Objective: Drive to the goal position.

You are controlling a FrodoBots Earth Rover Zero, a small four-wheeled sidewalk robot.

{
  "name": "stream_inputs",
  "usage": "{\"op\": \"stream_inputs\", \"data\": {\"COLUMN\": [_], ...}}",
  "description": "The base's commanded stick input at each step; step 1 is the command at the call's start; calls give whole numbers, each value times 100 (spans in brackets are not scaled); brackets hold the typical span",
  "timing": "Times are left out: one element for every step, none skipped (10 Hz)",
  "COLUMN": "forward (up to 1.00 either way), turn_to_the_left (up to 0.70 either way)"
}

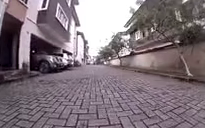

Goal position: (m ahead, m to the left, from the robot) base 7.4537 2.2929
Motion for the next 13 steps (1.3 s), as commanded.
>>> {"op": "stream_inputs", "data": {"forward": [50,50,50,50,50,50,50,50,50,50,50,50,50], "turn_to_the_left": [0,0,0,0,0,0,0,0,0,0,0,0,0]}}
